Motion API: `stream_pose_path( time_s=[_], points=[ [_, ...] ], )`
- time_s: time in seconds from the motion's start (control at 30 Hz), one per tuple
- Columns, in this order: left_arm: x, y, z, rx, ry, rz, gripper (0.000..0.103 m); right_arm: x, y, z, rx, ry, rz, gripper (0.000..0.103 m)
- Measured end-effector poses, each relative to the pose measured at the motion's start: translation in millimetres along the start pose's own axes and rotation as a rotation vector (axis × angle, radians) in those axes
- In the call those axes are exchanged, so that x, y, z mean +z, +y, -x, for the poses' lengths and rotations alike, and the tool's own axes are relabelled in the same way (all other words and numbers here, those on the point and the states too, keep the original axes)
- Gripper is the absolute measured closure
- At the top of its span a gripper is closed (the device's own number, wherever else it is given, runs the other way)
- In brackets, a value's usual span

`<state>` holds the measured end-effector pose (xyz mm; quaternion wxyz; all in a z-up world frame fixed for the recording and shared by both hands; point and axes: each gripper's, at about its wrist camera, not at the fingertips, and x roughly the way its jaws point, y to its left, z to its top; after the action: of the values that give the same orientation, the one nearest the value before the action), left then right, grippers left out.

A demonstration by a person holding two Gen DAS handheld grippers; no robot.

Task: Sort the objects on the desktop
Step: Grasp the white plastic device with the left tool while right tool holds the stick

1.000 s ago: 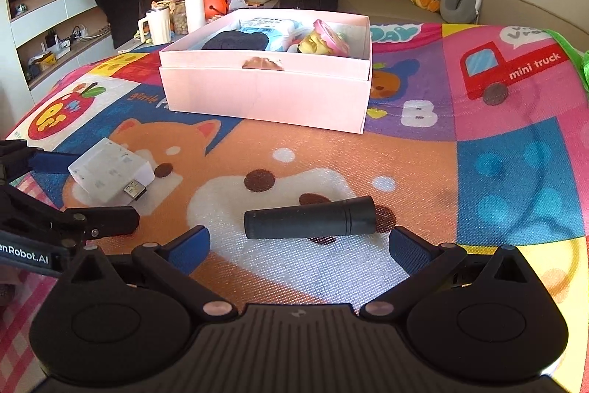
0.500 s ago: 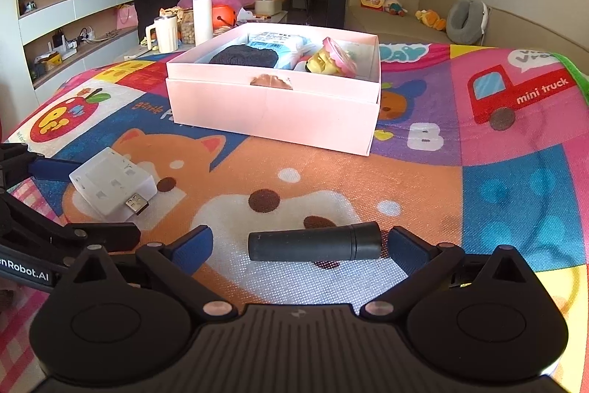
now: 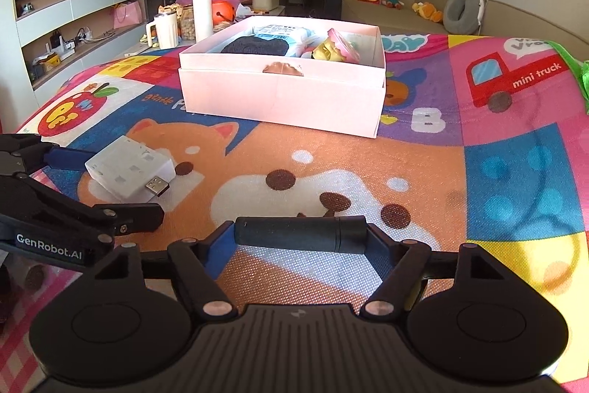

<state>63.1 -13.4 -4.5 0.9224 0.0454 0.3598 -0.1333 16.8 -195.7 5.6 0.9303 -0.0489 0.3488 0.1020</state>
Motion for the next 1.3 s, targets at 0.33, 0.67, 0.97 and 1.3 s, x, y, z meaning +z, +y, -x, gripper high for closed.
stream_pose_path(
  time_s=[0.33, 0.67, 0.97, 1.3],
  points=[
    [1, -1, 0, 0.003, 0.004, 0.008, 0.0, 0, 0, -1, -0.021, 0.003, -0.016, 0.022],
    [11, -3, -10, 0.03, 0.006, 0.018, 0.0, 0, -2, -1, -0.026, 0.007, -0.027, 0.018],
    [15, -15, -12, 0.094, -0.022, -0.026, 0.0, 0, -4, -2, -0.016, 0.009, -0.035, 0.018],
    [5, -10, 4, 0.035, -0.008, 0.001, 0.008, 0, 0, 4, -0.009, 0.019, -0.026, 0.028]
  ],
)
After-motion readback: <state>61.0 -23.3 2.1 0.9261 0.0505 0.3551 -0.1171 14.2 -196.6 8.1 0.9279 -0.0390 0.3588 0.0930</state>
